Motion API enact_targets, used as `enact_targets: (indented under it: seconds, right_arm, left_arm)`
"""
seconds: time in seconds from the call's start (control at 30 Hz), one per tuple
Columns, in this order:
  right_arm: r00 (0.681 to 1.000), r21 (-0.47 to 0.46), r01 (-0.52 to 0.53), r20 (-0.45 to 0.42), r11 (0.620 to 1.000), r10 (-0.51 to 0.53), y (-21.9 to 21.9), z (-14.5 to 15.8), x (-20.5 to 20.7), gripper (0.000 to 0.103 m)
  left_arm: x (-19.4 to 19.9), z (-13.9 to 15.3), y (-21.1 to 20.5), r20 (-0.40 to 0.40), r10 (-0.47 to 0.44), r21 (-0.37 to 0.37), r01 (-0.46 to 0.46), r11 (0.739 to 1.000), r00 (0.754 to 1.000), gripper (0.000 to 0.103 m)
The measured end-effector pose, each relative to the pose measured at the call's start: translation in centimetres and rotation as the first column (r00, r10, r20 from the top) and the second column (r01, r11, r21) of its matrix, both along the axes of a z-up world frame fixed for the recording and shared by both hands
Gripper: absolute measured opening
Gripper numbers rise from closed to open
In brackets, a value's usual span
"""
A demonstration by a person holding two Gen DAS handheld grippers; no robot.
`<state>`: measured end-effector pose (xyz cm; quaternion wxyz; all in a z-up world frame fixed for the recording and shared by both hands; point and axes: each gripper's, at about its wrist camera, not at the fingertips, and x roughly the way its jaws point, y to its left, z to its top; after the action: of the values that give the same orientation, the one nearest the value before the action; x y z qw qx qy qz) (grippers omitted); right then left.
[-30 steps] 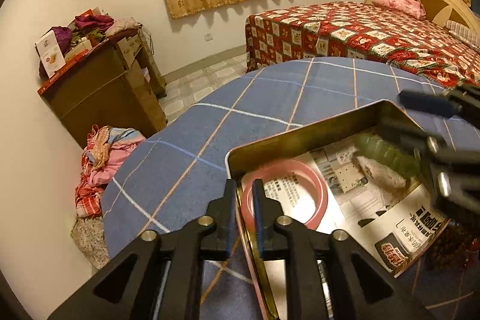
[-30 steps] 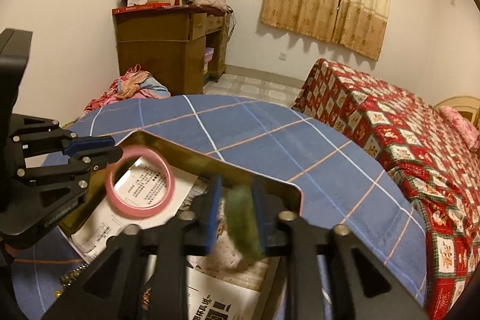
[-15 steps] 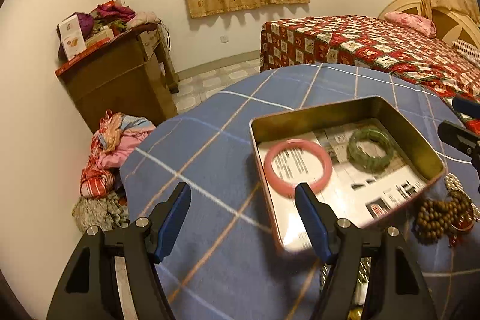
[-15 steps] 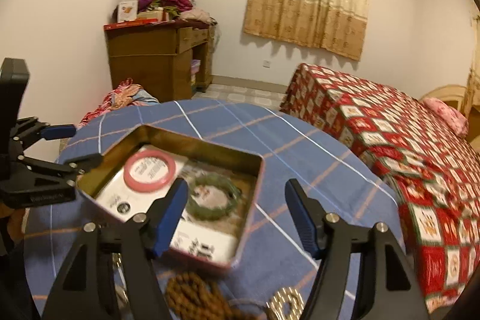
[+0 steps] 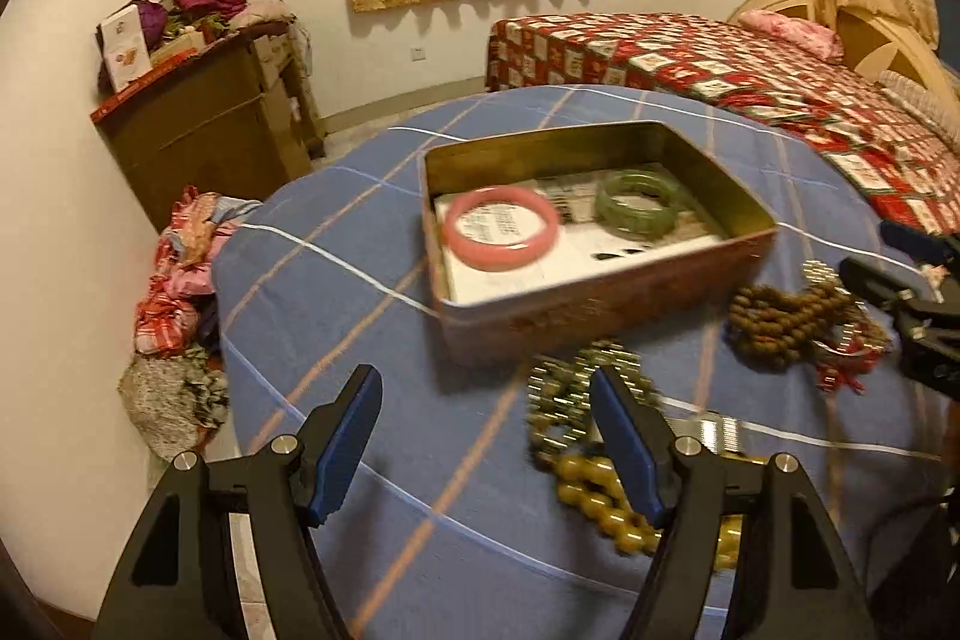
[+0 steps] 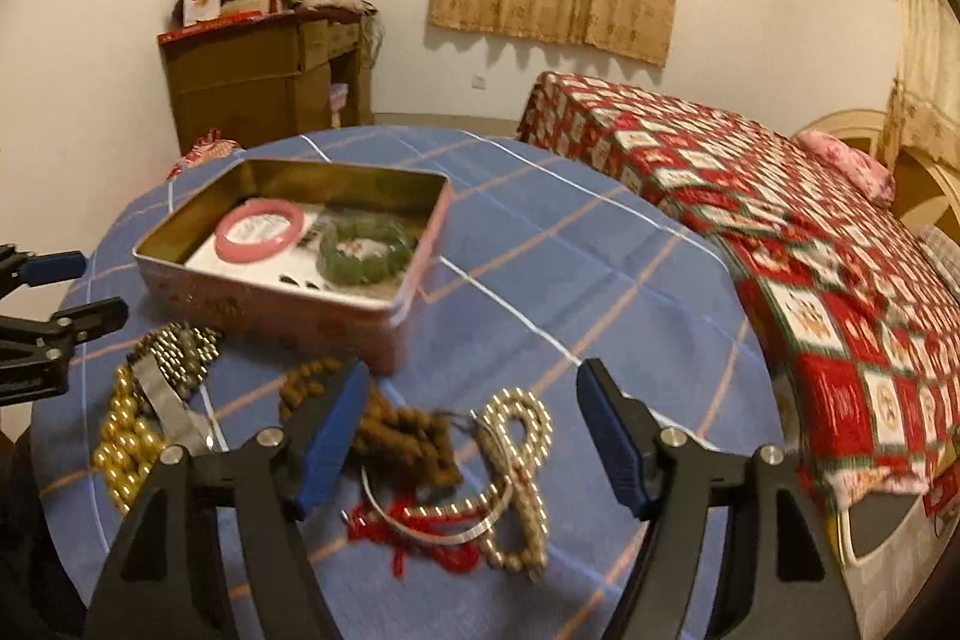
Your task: Organize jewelry
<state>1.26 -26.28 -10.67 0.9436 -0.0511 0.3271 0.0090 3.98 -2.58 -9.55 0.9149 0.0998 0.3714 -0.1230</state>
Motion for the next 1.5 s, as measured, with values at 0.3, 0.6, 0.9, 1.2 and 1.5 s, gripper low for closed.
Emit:
enact_targets:
  seconds: [0.3, 0.6, 0.9, 1.2, 1.5]
  right_arm:
    - [1.0, 0.045, -0.006, 0.024, 0.999, 0.005, -0.8, -0.8, -1.6, 0.08]
    - [0.999, 0.065, 0.012, 0.033, 0.998, -0.014, -1.6, -1.2, -1.7, 0.084]
    - [0.999, 0.072, 0.031, 0.028, 0.997, -0.033, -2.2, -1.5, -1.7, 0.084]
    - [1.0, 0.079, -0.002, 0.024, 0.997, 0.0, -2.2, -1.4, -2.1, 0.083]
    - [0.999, 0.081, -0.048, 0.021, 0.996, 0.047, -1.4, -1.3, -2.1, 0.074]
  left_arm:
    - [-1.2, -1.6, -3.0, -0.039, -0.069, 0.029, 0.07, 0.997, 0.997, 0.072]
    - [0.0, -3.2, -1.5, -0.012, -0.022, 0.083, 0.023, 0.996, 1.0, 0.083]
    - [1.3, -3.3, 0.4, -0.025, 0.0, 0.034, 0.001, 0.999, 1.0, 0.085]
    - [0.8, -3.0, -0.4, -0.039, -0.077, -0.021, 0.076, 0.997, 0.996, 0.048]
    - [0.4, -2.2, 0.0, -0.032, -0.113, -0.065, 0.111, 0.992, 0.993, 0.001]
